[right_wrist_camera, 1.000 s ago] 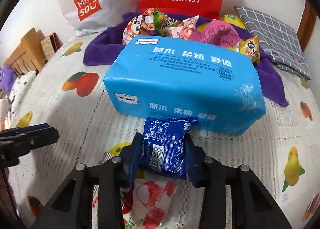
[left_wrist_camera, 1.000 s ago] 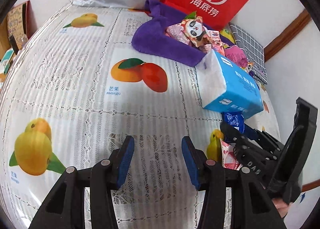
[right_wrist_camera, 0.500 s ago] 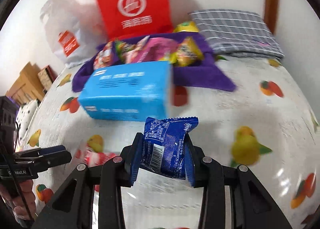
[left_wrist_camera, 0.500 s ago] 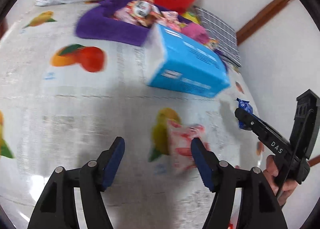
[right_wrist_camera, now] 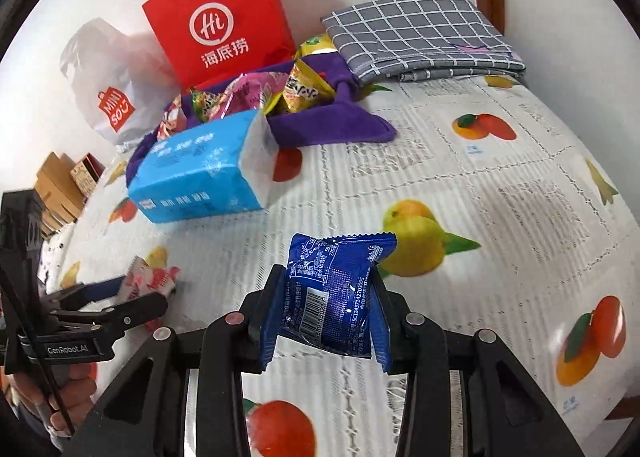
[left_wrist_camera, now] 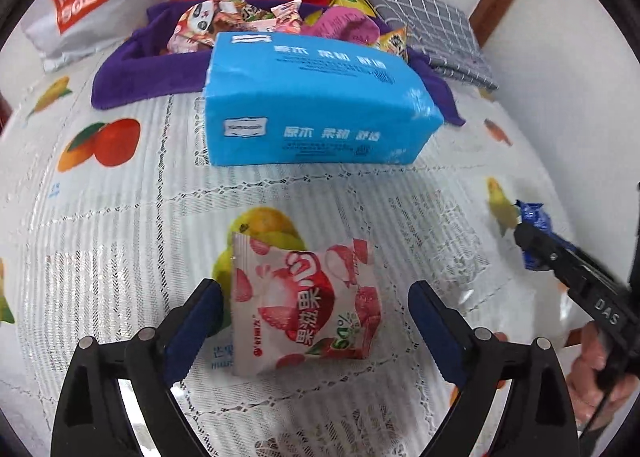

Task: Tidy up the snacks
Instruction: 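Grasp blue biscuit packet with right gripper while left gripper grasps pink fruit-jelly packet, then lift blue packet with right gripper while left gripper lifts jelly packet toward towel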

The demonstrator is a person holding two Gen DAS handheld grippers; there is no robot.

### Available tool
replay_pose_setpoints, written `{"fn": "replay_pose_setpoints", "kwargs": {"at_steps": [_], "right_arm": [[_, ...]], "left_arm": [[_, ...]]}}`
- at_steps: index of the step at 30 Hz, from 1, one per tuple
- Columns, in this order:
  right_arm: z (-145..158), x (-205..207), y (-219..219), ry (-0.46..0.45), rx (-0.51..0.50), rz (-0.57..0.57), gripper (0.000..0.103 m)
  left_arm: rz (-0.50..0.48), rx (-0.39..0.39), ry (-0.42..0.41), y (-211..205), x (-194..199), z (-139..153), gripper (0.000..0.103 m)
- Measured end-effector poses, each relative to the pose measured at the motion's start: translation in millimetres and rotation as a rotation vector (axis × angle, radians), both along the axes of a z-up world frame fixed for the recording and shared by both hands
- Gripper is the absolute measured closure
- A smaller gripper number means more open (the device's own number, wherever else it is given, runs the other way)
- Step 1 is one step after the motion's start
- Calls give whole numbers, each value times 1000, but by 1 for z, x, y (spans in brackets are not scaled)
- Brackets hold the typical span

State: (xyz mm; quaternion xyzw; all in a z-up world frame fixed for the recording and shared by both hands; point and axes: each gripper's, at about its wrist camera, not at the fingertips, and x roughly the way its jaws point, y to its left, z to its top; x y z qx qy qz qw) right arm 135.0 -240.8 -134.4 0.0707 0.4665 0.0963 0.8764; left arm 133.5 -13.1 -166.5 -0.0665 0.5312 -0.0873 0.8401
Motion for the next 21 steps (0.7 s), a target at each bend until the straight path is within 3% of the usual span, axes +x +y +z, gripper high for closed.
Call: {"fn": "replay_pose_setpoints", "kwargs": {"at_steps": [6, 9, 17, 21], "right_arm": [[-23, 1, 8, 30, -82, 28, 64], [-26, -4, 15, -5, -135, 47, 63], [-30, -8, 12, -60, -139, 50, 61], [-31, -6, 14, -75, -147, 44, 61]], "left_arm": [[-1, 142, -46, -18, -7, -5, 9], [0, 188, -69, -22, -9, -7, 10], [26, 198, -130, -19, -18, -4, 32], [20, 199, -169, -19, -24, -4, 37]]}}
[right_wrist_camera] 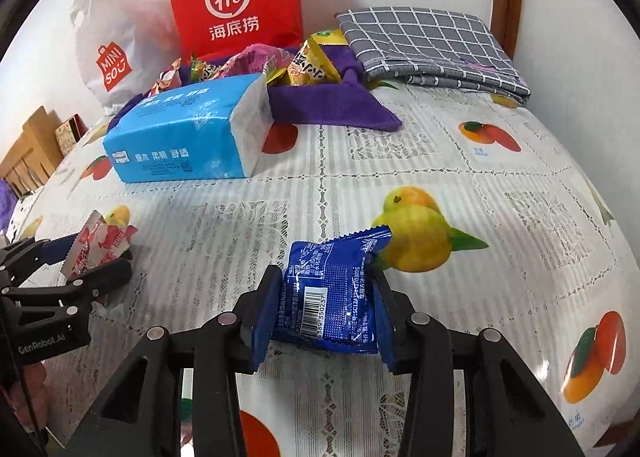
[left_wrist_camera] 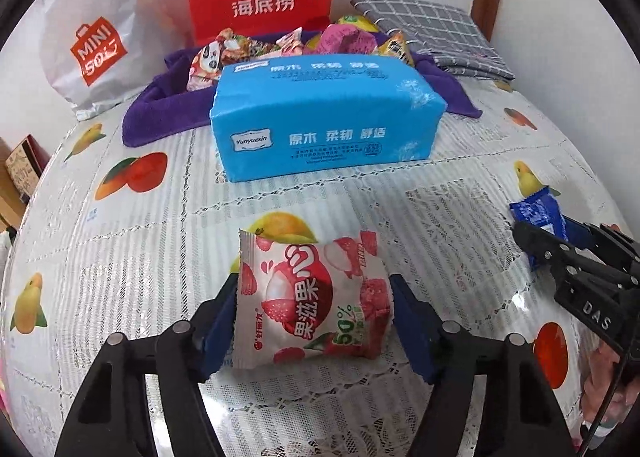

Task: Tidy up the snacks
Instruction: 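Lift blue packet with right gripper while left gripper lifts jelly packet toward towel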

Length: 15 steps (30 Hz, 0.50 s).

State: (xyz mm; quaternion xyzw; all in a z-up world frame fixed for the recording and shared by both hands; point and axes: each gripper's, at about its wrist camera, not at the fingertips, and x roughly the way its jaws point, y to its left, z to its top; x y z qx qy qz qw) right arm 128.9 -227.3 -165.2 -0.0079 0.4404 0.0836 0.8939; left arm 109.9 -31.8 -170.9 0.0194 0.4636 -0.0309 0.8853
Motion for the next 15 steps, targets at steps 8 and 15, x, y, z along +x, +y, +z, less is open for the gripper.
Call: {"fn": "replay_pose_setpoints", "kwargs": {"at_steps": [8, 15], "right_arm": [[-1, 0, 0, -9, 2, -2, 60], [-2, 1, 0, -5, -2, 3, 60]], "left_arm": [[-3, -11, -31, 0, -3, 0, 38], [-1, -29, -32, 2, -3, 0, 38]]}}
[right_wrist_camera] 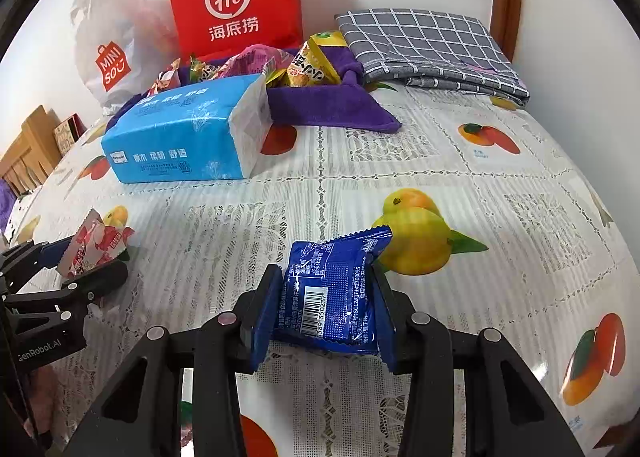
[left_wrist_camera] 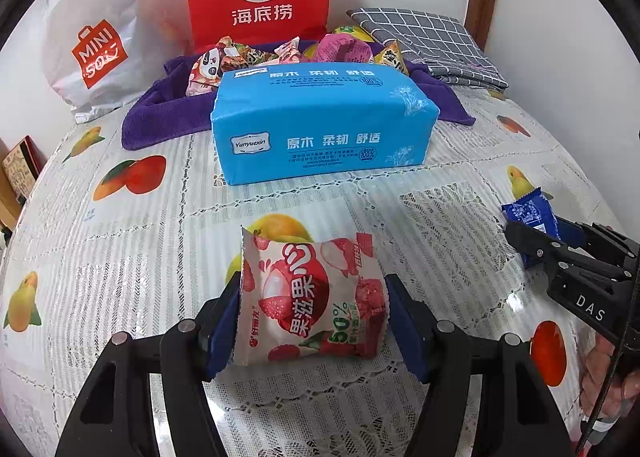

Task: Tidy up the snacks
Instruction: 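Lift blue packet with right gripper while left gripper lifts jelly packet toward towel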

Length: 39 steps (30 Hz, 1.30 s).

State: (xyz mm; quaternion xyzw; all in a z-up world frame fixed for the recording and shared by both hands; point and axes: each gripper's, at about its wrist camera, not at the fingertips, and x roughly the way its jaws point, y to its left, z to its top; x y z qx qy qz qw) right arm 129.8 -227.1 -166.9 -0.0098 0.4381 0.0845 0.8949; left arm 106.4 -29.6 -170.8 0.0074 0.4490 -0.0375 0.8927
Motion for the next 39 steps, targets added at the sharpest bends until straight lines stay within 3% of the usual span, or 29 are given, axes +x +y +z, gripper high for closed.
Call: {"fn": "replay_pose_setpoints", "kwargs": {"at_steps": [13, 27, 39], "right_arm": [[2, -1, 1, -2, -17, -2, 61], [37, -11, 21, -8, 10, 31, 63], [72, 1, 35, -27, 79, 54, 63]], "left_arm": [[-6, -4, -1, 3, -2, 3, 46], [7, -152, 41, 30, -3, 19, 49], [-5, -214, 21, 37, 10, 47, 49]]}}
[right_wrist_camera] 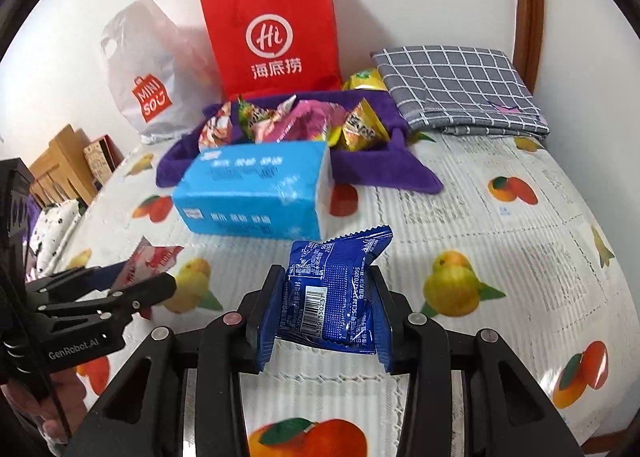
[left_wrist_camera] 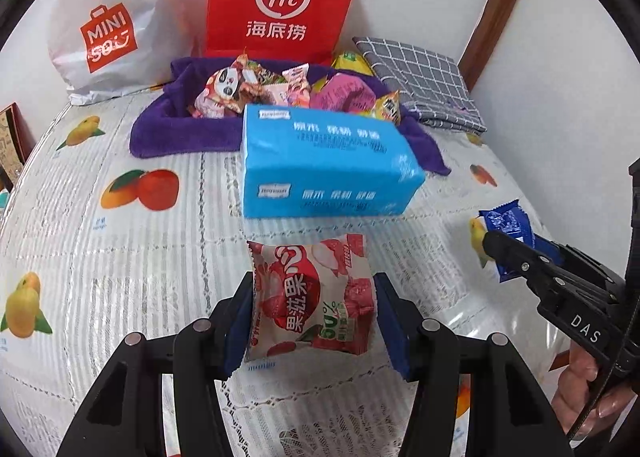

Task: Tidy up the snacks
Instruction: 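Lift blue packet with right gripper while left gripper lifts jelly packet toward towel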

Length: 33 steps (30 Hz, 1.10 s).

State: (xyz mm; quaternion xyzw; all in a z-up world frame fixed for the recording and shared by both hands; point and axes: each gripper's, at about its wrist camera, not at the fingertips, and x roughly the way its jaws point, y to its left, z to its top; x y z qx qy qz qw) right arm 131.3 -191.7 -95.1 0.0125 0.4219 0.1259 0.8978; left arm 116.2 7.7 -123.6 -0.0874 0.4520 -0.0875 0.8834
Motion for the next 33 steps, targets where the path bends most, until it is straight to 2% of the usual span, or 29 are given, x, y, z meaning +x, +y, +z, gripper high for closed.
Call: {"fn": "replay_pose_setpoints", "kwargs": {"at_steps": [25, 33], "right_arm": [[59, 59, 18, -64, 59, 42, 63], [75, 87, 19, -97, 44, 44, 63]], "left_arm": [[-21, -83, -34, 10, 58, 55, 49], [1, -110, -37, 24, 78, 65, 49]]}}
